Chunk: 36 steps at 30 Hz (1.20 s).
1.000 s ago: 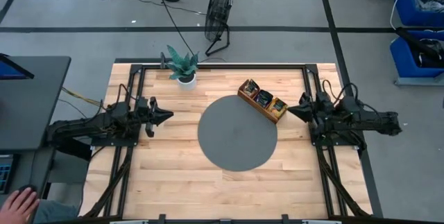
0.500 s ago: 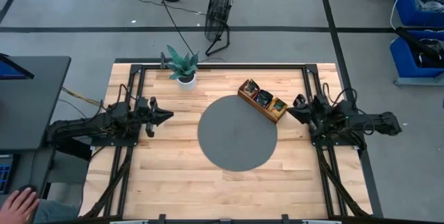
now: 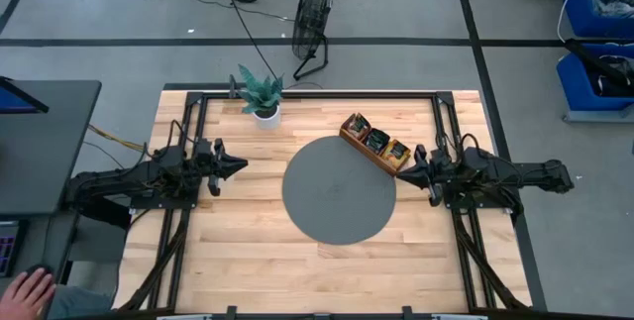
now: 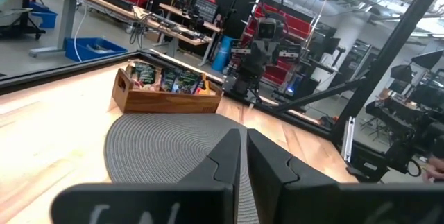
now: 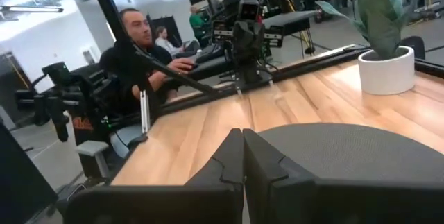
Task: Pick & Place Tea
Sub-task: Return to Home Position
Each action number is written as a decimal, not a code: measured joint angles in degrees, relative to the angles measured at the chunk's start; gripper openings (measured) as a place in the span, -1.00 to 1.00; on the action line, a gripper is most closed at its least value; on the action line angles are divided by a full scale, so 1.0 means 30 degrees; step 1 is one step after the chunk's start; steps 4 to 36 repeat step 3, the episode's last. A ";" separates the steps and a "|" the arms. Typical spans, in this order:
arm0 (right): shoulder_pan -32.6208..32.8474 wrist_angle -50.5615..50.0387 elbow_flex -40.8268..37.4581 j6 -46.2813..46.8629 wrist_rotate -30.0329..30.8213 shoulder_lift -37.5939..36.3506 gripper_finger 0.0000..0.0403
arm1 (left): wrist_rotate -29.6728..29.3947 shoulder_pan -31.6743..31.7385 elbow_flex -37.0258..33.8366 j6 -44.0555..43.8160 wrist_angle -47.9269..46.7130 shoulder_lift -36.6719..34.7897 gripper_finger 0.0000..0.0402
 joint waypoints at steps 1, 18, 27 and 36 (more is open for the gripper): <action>-0.0003 -0.0075 0.0000 -0.0114 0.0024 0.0002 -1.00 | 0.0000 0.0000 0.0000 -0.0007 0.0004 0.0000 -0.85; -0.0003 -0.0055 0.0000 -0.0181 0.0043 0.0007 -1.00 | 0.0003 0.0000 0.0000 0.0007 -0.0001 0.0000 -0.85; -0.0003 -0.0055 0.0000 -0.0181 0.0043 0.0007 -1.00 | 0.0003 0.0000 0.0000 0.0007 -0.0001 0.0000 -0.85; -0.0003 -0.0055 0.0000 -0.0181 0.0043 0.0007 -1.00 | 0.0003 0.0000 0.0000 0.0007 -0.0001 0.0000 -0.85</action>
